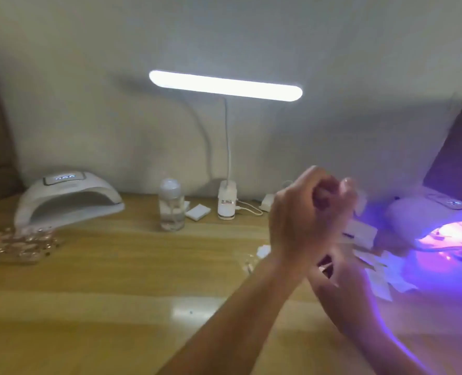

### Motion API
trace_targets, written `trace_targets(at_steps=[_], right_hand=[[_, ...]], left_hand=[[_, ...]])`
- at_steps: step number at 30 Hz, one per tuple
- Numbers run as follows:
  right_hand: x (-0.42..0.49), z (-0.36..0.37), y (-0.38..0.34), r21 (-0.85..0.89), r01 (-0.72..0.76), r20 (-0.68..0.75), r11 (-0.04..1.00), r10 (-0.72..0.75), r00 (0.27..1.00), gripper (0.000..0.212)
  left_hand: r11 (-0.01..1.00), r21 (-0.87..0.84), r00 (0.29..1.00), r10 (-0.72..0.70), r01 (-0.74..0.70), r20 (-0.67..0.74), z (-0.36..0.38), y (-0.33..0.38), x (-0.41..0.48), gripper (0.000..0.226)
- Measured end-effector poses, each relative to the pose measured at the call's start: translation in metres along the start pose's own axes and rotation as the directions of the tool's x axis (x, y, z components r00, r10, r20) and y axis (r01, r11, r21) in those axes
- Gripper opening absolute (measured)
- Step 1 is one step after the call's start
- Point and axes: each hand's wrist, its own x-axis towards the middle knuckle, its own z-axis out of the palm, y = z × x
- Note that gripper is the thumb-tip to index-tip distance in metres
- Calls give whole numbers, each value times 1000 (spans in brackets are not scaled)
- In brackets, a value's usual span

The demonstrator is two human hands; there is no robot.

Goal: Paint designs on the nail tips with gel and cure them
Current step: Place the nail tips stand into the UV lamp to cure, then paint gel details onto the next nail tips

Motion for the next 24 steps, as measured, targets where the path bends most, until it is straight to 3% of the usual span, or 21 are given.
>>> trace_targets(at_steps=[3,5,8,11,14,17,21,24], right_hand=[[-15,28,-19,-112,96,266,989,-64,962,29],[-23,44,-29,-199,124,327,972,-54,944,35],[-23,49,-33,-278,74,347,958,28,937,29],[-22,51,-32,-219,39,351,975,42,936,20],[-16,58,-24,-158,-7,274,987,51,960,23],[-14,71,-13,-172,37,178,984,-6,984,35],[-9,80,7,-181,66,126,981,-44,991,47],[-8,77,11,-197,24,91,980,-6,996,38]], left_hand=[[940,325,986,-56,104,-154,-106,-40,7,24],[846,477,953,-108,238,-284,-195,-80,-2,22],[677,534,812,-164,506,-561,-312,-118,-30,31],[428,518,648,-250,741,-720,-394,-140,-56,68],[213,494,529,-497,843,-688,-428,-151,-62,125],[127,572,527,-586,810,-616,-431,-160,-52,149],[109,628,571,-556,770,-603,-429,-173,-45,150],[120,678,625,-528,725,-575,-430,-179,-48,147]])
